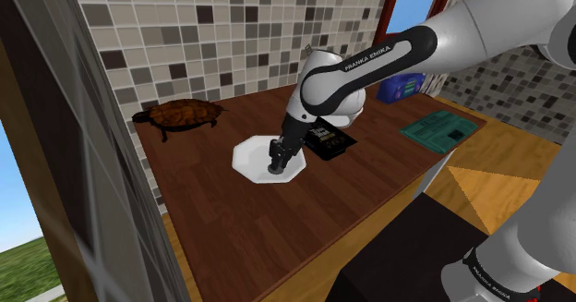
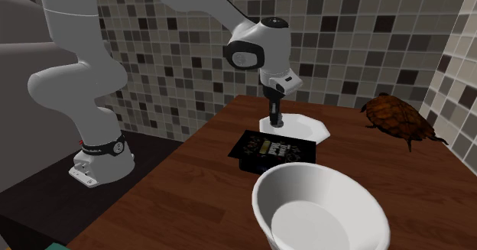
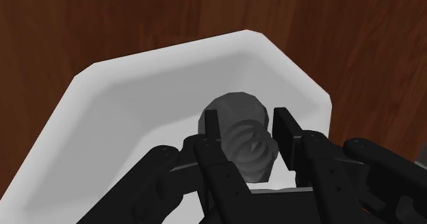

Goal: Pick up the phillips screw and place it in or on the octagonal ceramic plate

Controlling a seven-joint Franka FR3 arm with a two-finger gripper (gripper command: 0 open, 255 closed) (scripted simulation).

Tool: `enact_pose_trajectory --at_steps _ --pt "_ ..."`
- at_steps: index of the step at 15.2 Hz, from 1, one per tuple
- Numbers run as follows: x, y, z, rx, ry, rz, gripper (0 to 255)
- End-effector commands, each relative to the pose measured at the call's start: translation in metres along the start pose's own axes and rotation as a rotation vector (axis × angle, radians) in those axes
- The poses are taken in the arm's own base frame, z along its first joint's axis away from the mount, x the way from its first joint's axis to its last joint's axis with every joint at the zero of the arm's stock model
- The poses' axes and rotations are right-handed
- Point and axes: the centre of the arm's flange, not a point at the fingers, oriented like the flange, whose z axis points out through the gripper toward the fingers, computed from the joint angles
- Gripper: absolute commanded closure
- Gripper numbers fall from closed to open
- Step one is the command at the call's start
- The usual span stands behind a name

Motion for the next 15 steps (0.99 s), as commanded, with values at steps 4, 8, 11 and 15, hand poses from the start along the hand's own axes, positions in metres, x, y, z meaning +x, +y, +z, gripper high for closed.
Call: enact_pose_trajectory --at_steps 4,8,11,15 --pt "-0.002 -0.003 -0.011 0.0 -0.009 0.003 255" --pt "-0.001 -0.011 -0.031 0.0 -0.009 0.003 255" --pt "0.0 -0.016 -0.046 0.0 -0.009 0.003 255" --pt "0.001 -0.023 -0.065 0.0 -0.009 0.003 255"
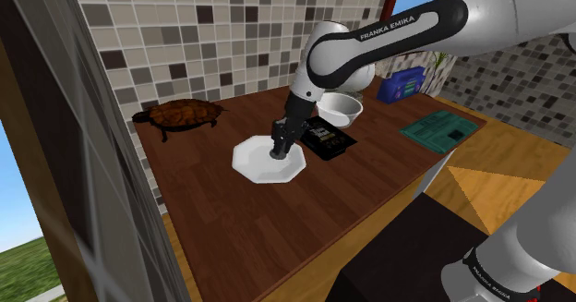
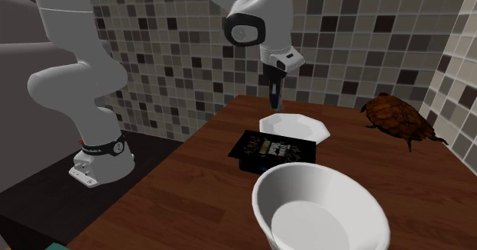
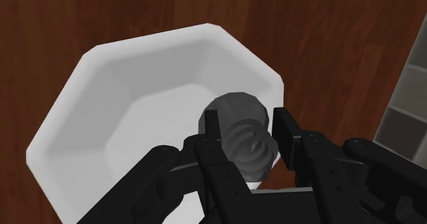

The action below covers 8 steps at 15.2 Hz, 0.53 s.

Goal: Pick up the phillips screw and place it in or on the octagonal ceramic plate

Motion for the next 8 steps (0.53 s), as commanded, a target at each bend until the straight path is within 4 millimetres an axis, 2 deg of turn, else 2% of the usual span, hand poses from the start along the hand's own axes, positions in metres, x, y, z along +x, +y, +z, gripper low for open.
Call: enact_pose_trajectory --at_steps 1,6,8 --pt "0.001 -0.003 -0.01 0.0 0.0 0.0 255" --pt "0.061 0.013 -0.016 0.0 0.0 0.0 255" --pt "0.061 0.016 -0.006 0.0 0.0 0.0 255"
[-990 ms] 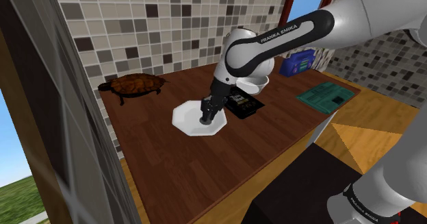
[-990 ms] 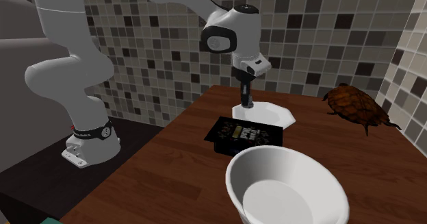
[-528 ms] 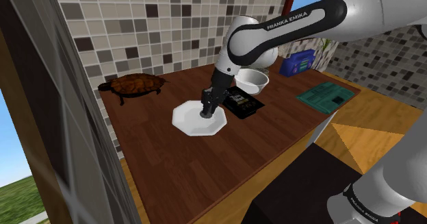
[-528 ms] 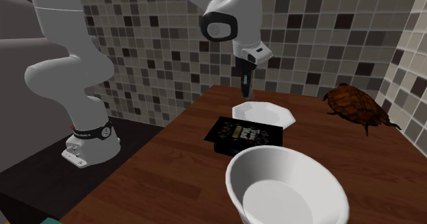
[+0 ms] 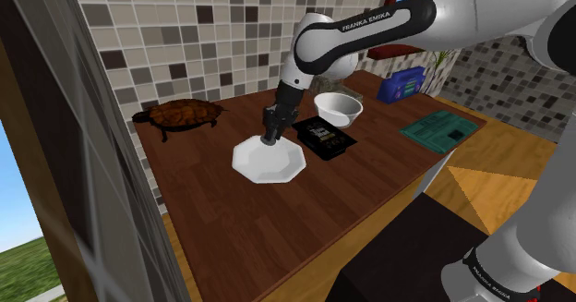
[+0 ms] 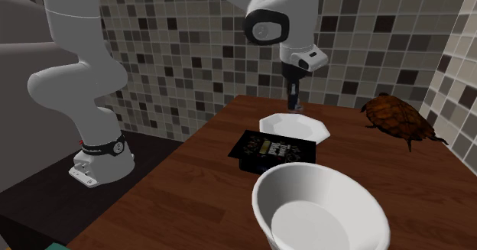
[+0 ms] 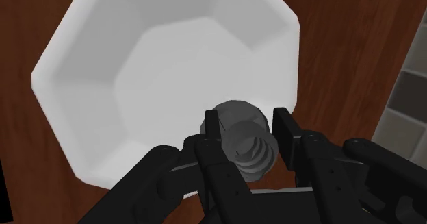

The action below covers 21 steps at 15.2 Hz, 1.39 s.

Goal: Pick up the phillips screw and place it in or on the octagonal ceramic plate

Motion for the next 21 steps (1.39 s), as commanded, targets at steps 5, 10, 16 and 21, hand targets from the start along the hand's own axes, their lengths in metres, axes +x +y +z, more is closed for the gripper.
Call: enact_pose_trajectory --at_steps 5,10,16,21 --pt "0.002 0.011 0.028 0.0 0.0 0.0 255" --pt "0.001 0.02 0.053 0.0 0.0 0.0 255" --pt "0.001 0.024 0.063 0.0 0.0 0.0 255" --pt "0.001 0.024 0.063 0.0 0.0 0.0 0"
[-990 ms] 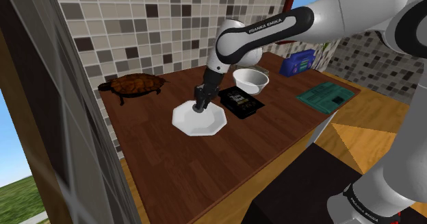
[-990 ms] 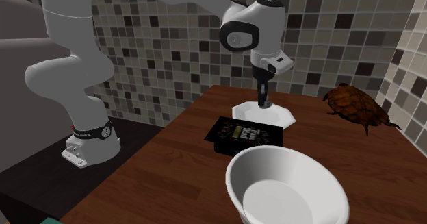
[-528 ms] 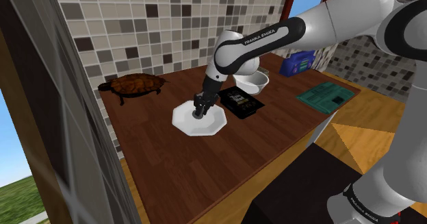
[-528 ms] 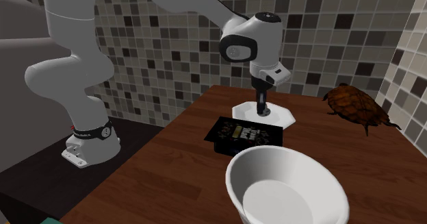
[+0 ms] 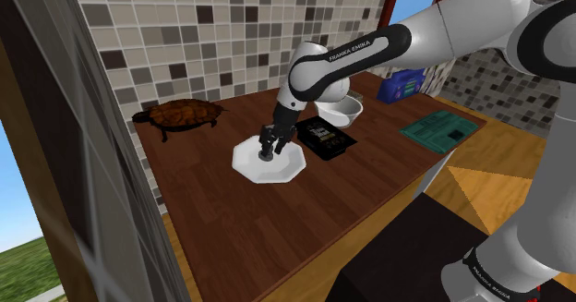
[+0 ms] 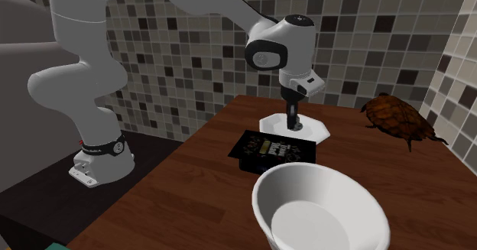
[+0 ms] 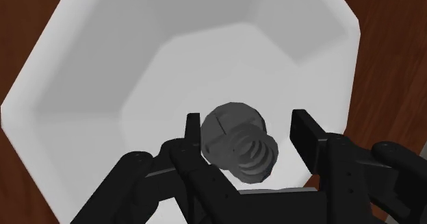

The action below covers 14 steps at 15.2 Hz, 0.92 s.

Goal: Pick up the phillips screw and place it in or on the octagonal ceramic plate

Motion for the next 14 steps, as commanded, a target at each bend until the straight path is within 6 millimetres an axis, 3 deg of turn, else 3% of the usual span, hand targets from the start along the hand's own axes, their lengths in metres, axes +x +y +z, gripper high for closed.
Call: enact_pose_trajectory --at_steps 1,5,9,14 --pt "0.0 0.0 0.0 0.0 0.0 0.0 0" --pt "0.0 0.0 0.0 0.0 0.0 0.0 0" --pt "0.0 0.0 -0.05 0.0 0.0 0.0 0" --pt "0.0 0.0 -0.05 0.0 0.0 0.0 0"
